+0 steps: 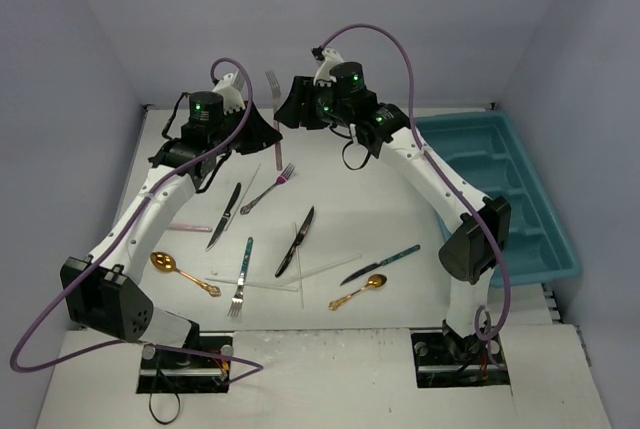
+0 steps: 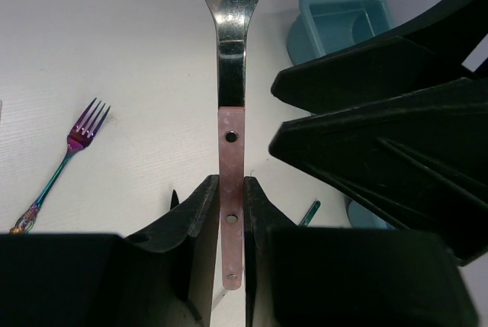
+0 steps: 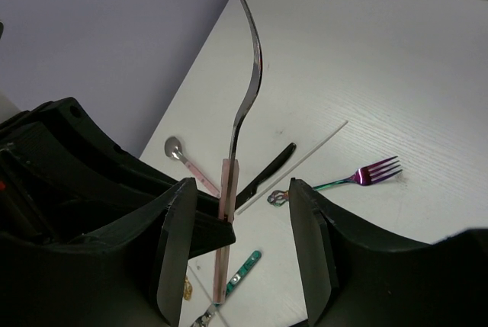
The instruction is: Sort the eating utensils into containers
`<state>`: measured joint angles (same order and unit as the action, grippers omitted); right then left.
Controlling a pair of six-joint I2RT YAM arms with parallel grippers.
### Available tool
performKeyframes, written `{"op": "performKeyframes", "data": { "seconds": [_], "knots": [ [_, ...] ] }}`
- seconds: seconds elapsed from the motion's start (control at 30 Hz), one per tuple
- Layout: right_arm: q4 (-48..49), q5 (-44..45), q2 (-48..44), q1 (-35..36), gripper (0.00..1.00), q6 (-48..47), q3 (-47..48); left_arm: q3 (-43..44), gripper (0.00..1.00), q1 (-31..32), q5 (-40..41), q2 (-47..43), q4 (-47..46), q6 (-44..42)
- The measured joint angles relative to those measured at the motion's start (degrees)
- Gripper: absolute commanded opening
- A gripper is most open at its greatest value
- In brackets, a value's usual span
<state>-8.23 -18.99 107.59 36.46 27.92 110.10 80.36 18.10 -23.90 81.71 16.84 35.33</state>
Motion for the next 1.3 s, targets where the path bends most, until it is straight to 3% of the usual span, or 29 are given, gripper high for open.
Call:
{"op": "performKeyframes", "data": {
  "seconds": [0.23,0.37,0.47,0.5,0.53,0.57,0.63,0.73,0.93,1.1,1.3],
  "knots": [
    [0.3,-0.5,1.9,0.0,0.42,0.6,0.6,0.0,0.00,0.9,0.0,-0.1,0.0,-0.1],
    [0.4,-0.9,2.1,0.1,0.25,0.7,0.6,0.0,0.00,1.5,0.0,-0.1,0.0,-0.2],
    [0.8,-1.1,2.1,0.1,0.04,0.7,0.7,0.0,0.00,1.8,0.0,-0.1,0.0,-0.3],
    [0.9,-1.3,2.1,0.2,0.00,0.7,0.7,0.0,0.04,1.8,0.0,-0.1,0.0,-0.3],
    [1.0,-1.5,2.1,0.2,0.00,0.7,0.7,0.0,0.14,1.8,0.0,-0.1,0.0,-0.3],
    [1.1,-1.6,2.1,0.3,0.00,0.6,0.7,0.0,0.26,1.8,0.0,-0.1,0.0,-0.4],
    [1.3,-1.6,2.1,0.3,0.00,0.2,0.7,0.0,0.63,1.8,-0.3,-0.2,-0.1,-0.6],
    [1.2,-1.9,2.1,0.3,0.00,-1.2,0.7,0.0,0.88,1.8,-0.4,-0.3,-0.2,-0.8],
    [1.1,-2.8,2.1,-2.9,0.00,-6.2,0.7,0.0,0.89,1.4,-0.2,-1.3,1.2,-2.9],
    [1.1,-4.0,1.1,-12.6,0.00,-22.7,-0.7,-1.5,0.89,-3.4,-2.0,-5.3,1.2,-4.3],
    [1.3,-3.7,-5.5,-24.5,0.00,-60.2,-12.0,-5.1,0.89,-11.4,-3.6,-9.5,0.9,-6.0]
  ]
}}
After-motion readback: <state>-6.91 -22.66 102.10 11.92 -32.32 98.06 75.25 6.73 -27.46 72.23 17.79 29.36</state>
